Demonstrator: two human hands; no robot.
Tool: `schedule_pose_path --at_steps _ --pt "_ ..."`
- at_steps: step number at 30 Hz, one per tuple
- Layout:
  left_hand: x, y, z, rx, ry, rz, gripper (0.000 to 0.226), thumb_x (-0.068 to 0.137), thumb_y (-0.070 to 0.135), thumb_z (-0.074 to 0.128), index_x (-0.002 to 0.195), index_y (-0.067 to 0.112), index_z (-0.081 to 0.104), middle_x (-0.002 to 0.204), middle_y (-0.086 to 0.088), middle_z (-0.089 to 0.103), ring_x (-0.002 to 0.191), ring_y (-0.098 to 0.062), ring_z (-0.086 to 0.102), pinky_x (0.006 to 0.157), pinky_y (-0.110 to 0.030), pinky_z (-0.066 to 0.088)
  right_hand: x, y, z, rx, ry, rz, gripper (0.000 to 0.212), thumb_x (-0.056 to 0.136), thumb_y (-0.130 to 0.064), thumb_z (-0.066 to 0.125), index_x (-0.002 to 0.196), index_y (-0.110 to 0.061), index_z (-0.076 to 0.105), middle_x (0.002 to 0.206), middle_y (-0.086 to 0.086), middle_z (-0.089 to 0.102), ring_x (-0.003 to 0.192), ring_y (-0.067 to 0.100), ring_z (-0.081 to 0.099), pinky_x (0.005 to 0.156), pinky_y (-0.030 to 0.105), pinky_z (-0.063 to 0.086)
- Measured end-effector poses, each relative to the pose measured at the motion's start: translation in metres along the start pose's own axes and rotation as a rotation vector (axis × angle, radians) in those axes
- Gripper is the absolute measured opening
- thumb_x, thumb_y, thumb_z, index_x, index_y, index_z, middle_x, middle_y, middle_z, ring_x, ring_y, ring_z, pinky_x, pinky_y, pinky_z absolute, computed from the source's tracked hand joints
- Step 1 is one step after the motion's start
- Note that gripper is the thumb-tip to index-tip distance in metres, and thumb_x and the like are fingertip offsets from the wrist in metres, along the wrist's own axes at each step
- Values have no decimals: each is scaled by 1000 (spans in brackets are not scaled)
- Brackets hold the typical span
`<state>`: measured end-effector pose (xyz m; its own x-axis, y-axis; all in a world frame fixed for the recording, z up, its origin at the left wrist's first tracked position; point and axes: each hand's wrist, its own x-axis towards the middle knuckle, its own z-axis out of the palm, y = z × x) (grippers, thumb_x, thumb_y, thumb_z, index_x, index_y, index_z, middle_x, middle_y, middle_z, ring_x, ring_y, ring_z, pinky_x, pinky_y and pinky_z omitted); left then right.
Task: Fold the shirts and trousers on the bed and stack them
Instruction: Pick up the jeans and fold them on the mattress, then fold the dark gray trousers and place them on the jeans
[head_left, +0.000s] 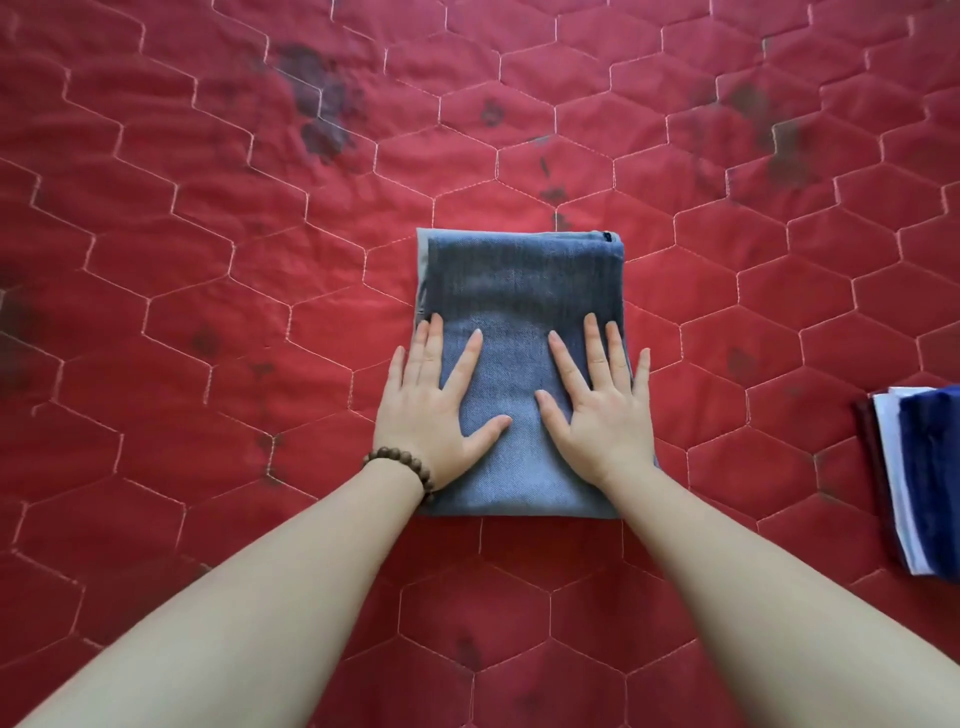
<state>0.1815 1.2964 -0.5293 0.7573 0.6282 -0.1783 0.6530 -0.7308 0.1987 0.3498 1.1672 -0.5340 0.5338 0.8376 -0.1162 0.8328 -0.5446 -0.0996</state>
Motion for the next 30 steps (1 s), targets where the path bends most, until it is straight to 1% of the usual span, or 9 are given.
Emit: schedule_pose_path --at_steps 3,6,11,15,19,21,24,30 --pt "-13 2 -18 71 -57 -15 88 81 76 18 153 31 -4 161 -11 -9 148 -24 -9 120 -45 0 -6 -9 -21 -25 -56 35 63 95 -58 34 152 -37 16 162 3 4 149 22 -2 118 52 -5" --pt "-41 0 -51 99 -80 -62 84 85 72 20 154 27 1 162 -7 2 149 -23 -2 120 -45 2 -23 -27 -59 31 -88 54 62 96 -55 36 152 -34 19 162 3 10 149 21 4 119 50 -4" --pt "-101 -7 -152 -26 13 -194 80 89 63 37 153 19 17 160 -9 17 148 -23 11 119 -44 5 -70 -79 -149 101 -83 28 60 97 -52 37 152 -30 23 159 5 23 148 21 11 119 48 -1" --pt "-163 -16 -230 -62 101 -254 75 89 57 46 150 16 30 157 -11 25 146 -25 18 119 -45 9 -103 -124 -222 157 -25 -31 57 97 -48 42 150 -27 32 154 9 32 145 23 21 119 49 2" --pt "-221 -31 -272 -19 94 -313 74 90 61 36 151 20 25 158 -7 23 147 -23 14 120 -45 9 -123 -170 -274 168 -3 -91 56 98 -49 40 149 -28 33 153 10 32 144 23 24 120 48 1" --pt "-243 -44 -289 -14 93 -360 75 90 62 32 152 21 22 159 -6 21 148 -22 12 120 -45 8 -129 -195 -291 175 -19 -127 56 98 -49 39 149 -28 32 153 10 32 143 23 23 120 47 2" --pt "-269 -68 -313 -6 116 -431 75 91 63 30 153 22 19 159 -5 20 148 -21 10 120 -45 9 -132 -231 -308 202 -32 -173 55 97 -49 39 148 -29 33 152 9 33 143 21 22 120 47 4" --pt "-301 -153 -355 -32 218 -564 76 91 61 31 153 21 16 160 -4 16 148 -19 7 120 -43 6 -124 -309 -331 223 -4 -258 54 97 -48 40 147 -28 36 153 12 33 143 25 24 120 47 6"
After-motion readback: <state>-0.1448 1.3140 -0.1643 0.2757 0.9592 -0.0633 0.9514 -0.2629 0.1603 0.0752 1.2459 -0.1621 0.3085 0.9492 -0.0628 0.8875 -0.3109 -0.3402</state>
